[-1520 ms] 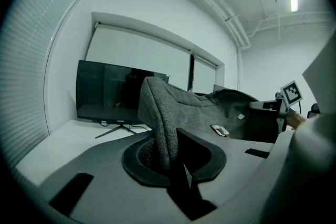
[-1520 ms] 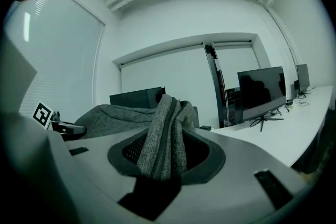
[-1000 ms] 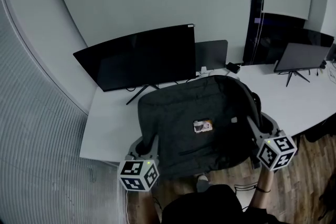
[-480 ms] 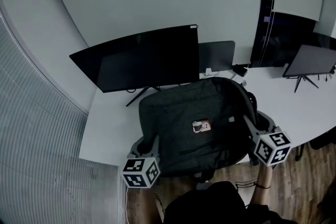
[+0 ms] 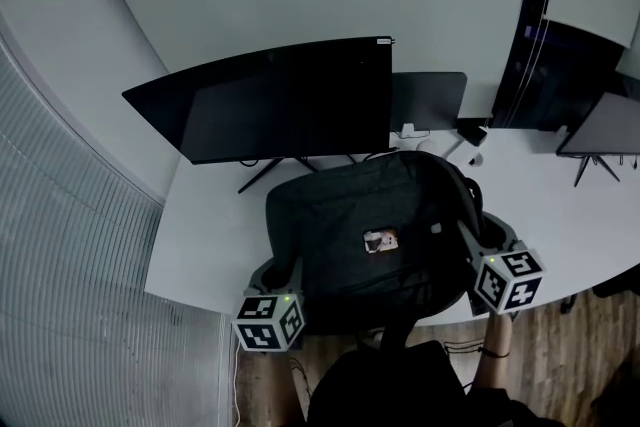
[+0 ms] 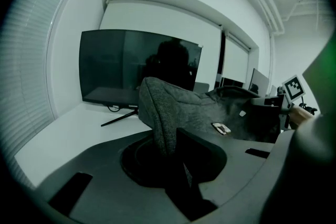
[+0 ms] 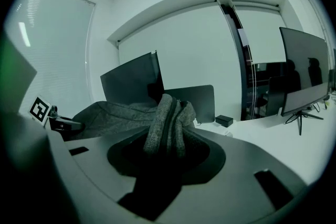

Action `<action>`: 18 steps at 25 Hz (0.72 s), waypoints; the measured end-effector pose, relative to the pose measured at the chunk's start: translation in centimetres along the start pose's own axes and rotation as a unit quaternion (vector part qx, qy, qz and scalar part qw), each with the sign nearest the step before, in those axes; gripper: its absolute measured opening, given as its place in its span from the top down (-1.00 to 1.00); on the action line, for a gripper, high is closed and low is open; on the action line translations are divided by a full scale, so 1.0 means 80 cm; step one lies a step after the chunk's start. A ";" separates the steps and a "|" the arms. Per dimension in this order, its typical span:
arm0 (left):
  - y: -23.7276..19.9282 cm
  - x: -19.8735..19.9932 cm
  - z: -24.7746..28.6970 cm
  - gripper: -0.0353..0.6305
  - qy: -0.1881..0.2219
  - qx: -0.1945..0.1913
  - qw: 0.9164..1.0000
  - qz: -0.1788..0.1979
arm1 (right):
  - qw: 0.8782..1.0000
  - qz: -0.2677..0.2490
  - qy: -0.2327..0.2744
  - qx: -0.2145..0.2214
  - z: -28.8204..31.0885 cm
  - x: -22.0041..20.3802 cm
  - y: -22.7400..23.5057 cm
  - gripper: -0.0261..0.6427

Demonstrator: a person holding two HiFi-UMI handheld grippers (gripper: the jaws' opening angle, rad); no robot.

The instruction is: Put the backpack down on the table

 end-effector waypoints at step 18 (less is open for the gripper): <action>-0.057 -0.026 0.076 0.71 -0.094 0.007 0.995 -0.026 | 0.996 -0.005 -0.090 -0.022 0.081 -0.037 -0.019 0.51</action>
Point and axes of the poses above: the fingertips, and each gripper's own axes: z forward along the fingers, y to its right, x out of its top, the point moved 9 cm from there along -z, backward along the fingers, and after that the axes turned 8 degrees about -z, right-handed, at the moved point
